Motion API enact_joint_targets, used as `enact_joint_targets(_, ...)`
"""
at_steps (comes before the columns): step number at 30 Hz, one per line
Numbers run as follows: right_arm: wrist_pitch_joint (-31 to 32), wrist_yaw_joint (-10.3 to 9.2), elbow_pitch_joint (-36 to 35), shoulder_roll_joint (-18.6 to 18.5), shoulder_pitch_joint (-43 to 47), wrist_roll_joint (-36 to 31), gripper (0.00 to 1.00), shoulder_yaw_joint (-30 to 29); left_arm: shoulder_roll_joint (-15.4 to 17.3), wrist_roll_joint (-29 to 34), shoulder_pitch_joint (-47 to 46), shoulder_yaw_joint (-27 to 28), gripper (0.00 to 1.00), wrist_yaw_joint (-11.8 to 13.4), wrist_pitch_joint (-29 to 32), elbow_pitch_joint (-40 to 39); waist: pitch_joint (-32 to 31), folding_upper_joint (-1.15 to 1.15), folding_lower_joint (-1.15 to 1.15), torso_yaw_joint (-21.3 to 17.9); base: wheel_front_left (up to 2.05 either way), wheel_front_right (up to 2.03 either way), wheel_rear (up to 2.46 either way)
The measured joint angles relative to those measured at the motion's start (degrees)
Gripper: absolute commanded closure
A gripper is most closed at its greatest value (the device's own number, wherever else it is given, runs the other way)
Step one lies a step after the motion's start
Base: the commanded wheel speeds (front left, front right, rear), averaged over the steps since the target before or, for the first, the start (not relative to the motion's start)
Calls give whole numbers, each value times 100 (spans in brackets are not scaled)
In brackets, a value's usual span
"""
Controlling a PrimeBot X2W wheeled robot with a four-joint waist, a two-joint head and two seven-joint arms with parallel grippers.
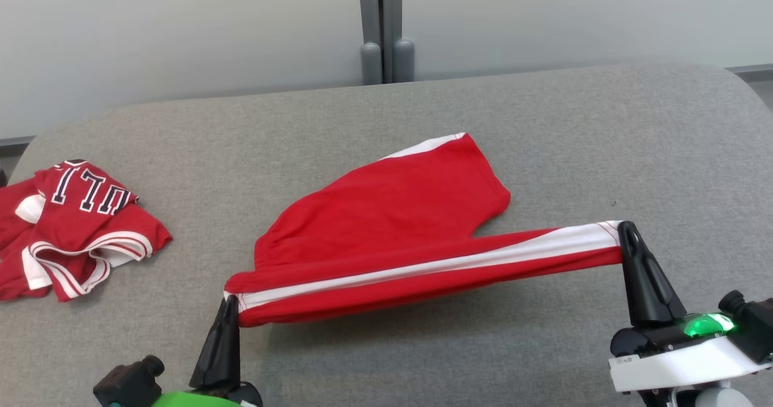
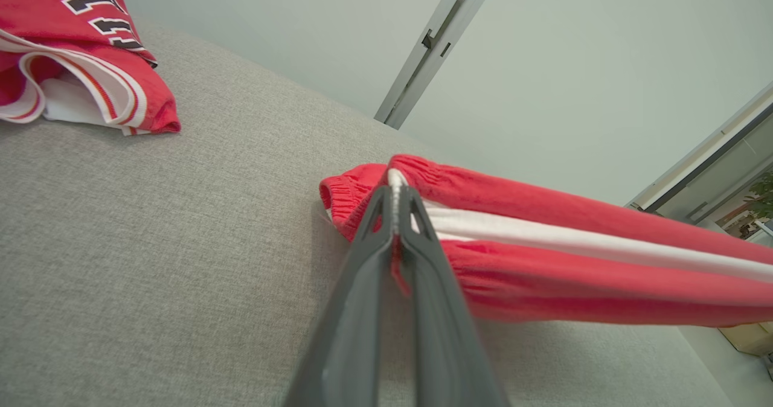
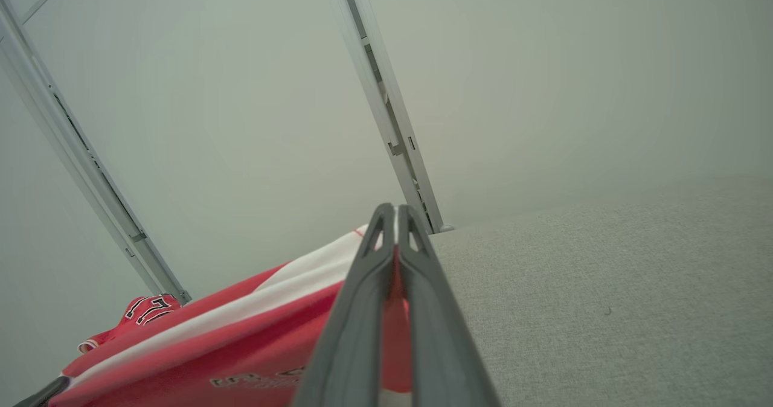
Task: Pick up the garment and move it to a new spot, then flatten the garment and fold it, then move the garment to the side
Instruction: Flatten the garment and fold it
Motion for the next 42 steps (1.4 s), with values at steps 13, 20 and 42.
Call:
enact_joint_targets(13, 0, -7, 178, -180, -1028, -250, 100, -78, 37, 52, -688, -339, 100, 3, -9, -29, 553, 0, 0, 182, 0, 0, 0)
enact_joint_targets(20, 38, -8, 1228, -272, -2452, -642, 100, -12, 31, -104, -1702, -623, 100, 4, -10, 493, 1201, 0, 0, 294, 0, 0, 0)
enact_joint_targets(42, -2, -8, 4052, -303, -4975, -1491, 0, 196, -237, -55, -2805, -584, 2, 5, -9, 1094, 2549, 0, 1, 838, 0, 0, 0)
